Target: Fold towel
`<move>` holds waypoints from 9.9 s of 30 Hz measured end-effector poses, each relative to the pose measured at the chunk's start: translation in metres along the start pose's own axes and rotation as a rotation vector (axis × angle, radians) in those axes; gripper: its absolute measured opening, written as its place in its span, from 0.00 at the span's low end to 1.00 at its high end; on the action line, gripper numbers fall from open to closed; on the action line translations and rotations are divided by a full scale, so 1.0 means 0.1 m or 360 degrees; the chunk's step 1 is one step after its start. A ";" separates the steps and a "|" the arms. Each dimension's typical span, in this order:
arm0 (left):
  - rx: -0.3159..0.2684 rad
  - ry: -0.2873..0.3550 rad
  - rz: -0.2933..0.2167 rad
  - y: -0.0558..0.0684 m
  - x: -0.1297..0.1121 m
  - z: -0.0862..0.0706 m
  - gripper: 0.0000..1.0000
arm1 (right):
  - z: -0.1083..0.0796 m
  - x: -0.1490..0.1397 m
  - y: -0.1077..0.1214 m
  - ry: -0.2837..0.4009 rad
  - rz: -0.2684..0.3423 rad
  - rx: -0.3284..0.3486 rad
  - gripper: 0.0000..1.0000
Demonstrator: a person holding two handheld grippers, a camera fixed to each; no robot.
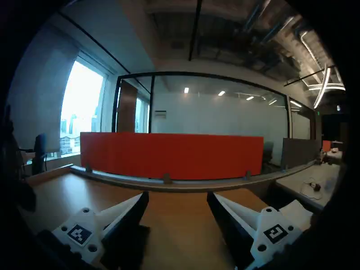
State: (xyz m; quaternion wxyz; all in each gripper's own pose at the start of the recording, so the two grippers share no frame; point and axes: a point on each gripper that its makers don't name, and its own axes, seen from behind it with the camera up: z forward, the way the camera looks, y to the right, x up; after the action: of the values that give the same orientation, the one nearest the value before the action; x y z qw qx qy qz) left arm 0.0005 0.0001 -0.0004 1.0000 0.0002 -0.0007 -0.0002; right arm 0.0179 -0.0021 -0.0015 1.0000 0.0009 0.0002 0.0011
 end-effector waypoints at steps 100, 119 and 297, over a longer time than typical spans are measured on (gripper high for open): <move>-0.0915 -0.0983 0.0375 1.24 -2.62 -0.59 0.96 | -0.46 -2.20 -1.26 -0.0988 -0.0427 0.0944 1.00; -0.1005 -0.1159 0.0428 1.35 -3.04 -0.71 0.96 | -0.72 -2.78 -1.17 -0.1199 -0.0469 0.0984 1.00; -0.0813 -0.1341 0.0088 1.63 -2.57 -0.35 0.10 | -0.42 -2.39 -1.10 -0.1320 -0.0412 0.1059 0.16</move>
State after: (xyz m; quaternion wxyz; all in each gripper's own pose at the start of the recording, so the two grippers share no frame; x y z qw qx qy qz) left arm -0.2563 0.1631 -0.0357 0.8804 -0.2453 -0.4051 0.0260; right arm -0.2211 -0.1128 -0.0437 0.8539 0.3175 -0.3936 -0.1226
